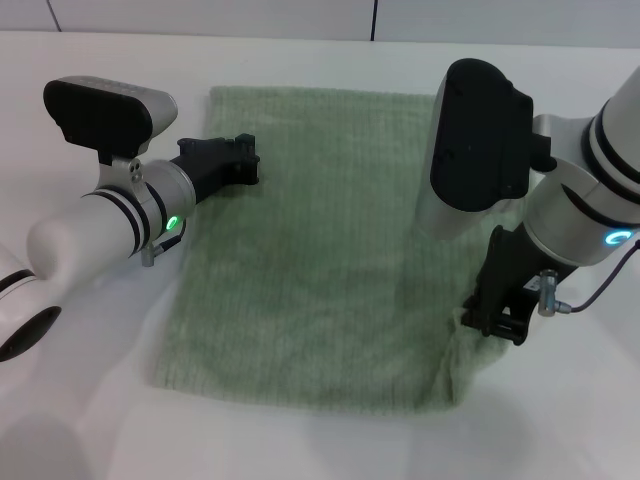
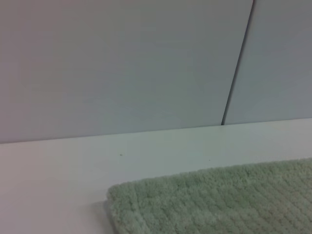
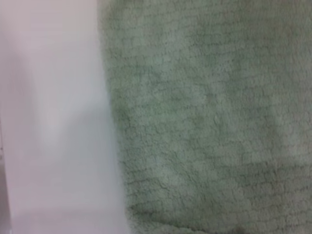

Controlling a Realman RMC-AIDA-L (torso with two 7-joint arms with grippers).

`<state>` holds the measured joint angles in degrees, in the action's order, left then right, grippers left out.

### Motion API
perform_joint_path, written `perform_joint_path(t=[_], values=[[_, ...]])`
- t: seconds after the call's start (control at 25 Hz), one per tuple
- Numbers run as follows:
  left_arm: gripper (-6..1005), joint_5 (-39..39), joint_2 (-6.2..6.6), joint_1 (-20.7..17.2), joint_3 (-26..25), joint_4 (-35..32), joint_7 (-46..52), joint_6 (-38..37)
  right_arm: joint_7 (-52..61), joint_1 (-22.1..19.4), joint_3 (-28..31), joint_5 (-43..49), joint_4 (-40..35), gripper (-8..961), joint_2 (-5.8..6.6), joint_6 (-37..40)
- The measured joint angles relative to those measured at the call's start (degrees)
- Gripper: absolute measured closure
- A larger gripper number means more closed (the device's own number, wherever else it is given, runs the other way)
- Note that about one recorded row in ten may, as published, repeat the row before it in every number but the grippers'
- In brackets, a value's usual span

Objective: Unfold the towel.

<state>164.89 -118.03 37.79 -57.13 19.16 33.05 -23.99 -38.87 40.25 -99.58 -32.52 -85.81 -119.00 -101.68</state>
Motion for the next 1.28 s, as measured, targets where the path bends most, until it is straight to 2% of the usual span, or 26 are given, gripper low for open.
perform_joint_path(t=[0.16,0.36,0.56,0.68,0.8,1.04,1.16,1.28], values=[[995,-0.02,0.0,0.0,0.0,0.04,0.0,0.0,0.01,0.53,-1.0,-0.04,0.0,928,-0.01,0.1],[995,-0.01,0.0,0.0,0.0,0.09,0.0,0.0,0.0,1.24,-2.01,-0.51,-0.47,767,-0.08,0.17],[995,-0.01,0.0,-0.1,-0.01,0.08,0.0,0.0,0.02,1.25,-2.08,-0.65,-1.23,662,-0.09,-0.07],[995,-0.01,0.0,-0.26,0.0,0.44,0.0,0.0,0.0,0.95,-1.51,-0.04,-1.81,663,-0.1,0.58],[994,-0.01,0.0,-0.37,0.0,0.62,0.0,0.0,-0.12,-0.05,-0.86,2.18,-4.36,663,-0.24,4.75],[994,-0.01,0.0,-1.1,-0.62,0.75,-0.24,-2.01,-0.05,-4.83,-0.27,8.62,-6.58,664,-0.56,26.59],[994,-0.01,0.0,-1.72,-0.82,0.74,-0.48,-4.49,-0.21,-9.03,-0.03,8.45,-6.89,655,-0.66,41.27],[980,0.0,0.04,-4.03,-2.71,-0.01,-1.15,-12.97,-0.7,-13.97,-0.83,8.15,-4.86,630,-0.87,60.06]])
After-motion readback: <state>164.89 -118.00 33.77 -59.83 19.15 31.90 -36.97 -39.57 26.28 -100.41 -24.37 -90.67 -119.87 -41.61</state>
